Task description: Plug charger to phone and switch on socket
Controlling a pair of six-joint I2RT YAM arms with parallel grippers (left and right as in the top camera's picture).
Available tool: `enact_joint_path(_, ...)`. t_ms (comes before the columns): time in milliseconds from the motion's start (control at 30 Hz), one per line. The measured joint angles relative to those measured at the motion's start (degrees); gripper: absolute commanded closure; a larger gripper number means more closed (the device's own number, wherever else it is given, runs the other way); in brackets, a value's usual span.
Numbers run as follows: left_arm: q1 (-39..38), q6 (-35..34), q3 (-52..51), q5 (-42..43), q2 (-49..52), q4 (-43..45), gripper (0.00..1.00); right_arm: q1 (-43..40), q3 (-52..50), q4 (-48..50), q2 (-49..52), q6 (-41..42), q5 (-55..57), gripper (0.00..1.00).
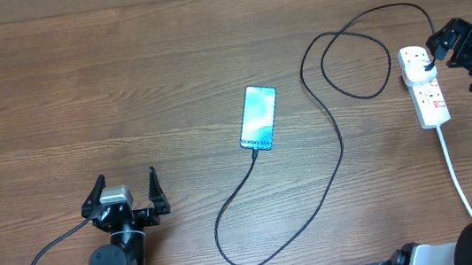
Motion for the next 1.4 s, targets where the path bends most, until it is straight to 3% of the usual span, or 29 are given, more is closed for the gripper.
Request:
enact_joint_path(267,0.00,0.00,0.00,0.04,0.00,0.04,0.01,6.40,-8.59,19.06,-6.82,0.00,0.00,0.00)
enact_joint_path(567,0.00,0.02,0.00,0.39,-0.02,0.04,0.00,17.25,-38.38,55.25,-22.67,0.07,0.07,0.00)
enact_joint_path(767,-0.02,0.02,0.00,0.37,-0.02,0.04,0.00,20.92,-58.31,73.83,-33.20,-0.02,0.02,0.00)
enact_joint_path(1033,0.00,0.02,0.00,0.39,-0.07,0.00,0.00,21.75,-76.96,80.91,-51.32,0.00,0.96,0.00)
enact_joint_path(1400,0.00,0.02,0.00,0.39,-0.09,0.00,0.01,21.75,-87.06,79.23,-67.45,-0.02,3.72,0.00)
